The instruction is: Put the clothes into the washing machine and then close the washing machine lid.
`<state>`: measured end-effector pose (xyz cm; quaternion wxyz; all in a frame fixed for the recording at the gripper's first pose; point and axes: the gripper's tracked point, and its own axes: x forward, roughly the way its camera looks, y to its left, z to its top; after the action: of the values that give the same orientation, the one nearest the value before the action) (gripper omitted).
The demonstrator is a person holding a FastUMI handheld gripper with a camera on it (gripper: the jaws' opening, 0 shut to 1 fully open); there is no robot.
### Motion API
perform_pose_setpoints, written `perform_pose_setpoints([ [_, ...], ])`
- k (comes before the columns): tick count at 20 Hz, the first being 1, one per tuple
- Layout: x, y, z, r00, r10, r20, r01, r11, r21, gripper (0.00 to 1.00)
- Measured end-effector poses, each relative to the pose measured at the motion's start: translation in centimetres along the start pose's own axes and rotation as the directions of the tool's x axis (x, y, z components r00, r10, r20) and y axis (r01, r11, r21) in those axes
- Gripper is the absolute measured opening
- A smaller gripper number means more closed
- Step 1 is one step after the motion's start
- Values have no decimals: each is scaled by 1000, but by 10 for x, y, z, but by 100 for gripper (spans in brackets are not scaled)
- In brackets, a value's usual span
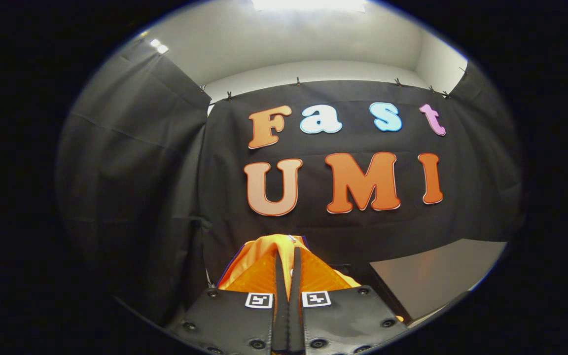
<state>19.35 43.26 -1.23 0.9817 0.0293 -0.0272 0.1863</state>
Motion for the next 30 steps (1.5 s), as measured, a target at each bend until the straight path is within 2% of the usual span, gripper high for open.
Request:
perform_pose_setpoints([
  [5,36,33,-43,999,23,-23,-21,996,81,8],
  [8,64,32,-80,997,2,-73,5,995,95,8],
  [12,80,20,-137,988,-35,-153,51,993,102,8],
  [16,96,12,-208,960,-60,-274,87,992,88,8],
  [20,104,12,-285,906,-61,-420,114,988,101,8],
  [22,112,16,-312,883,-44,-467,116,985,126,8],
  [26,116,17,-356,840,-48,-541,121,987,101,8],
  [27,118,14,-369,821,-51,-568,137,985,109,8],
  [28,116,11,-384,778,-53,-626,160,980,116,8],
  [30,114,4,-400,723,-60,-688,208,969,133,8],
])
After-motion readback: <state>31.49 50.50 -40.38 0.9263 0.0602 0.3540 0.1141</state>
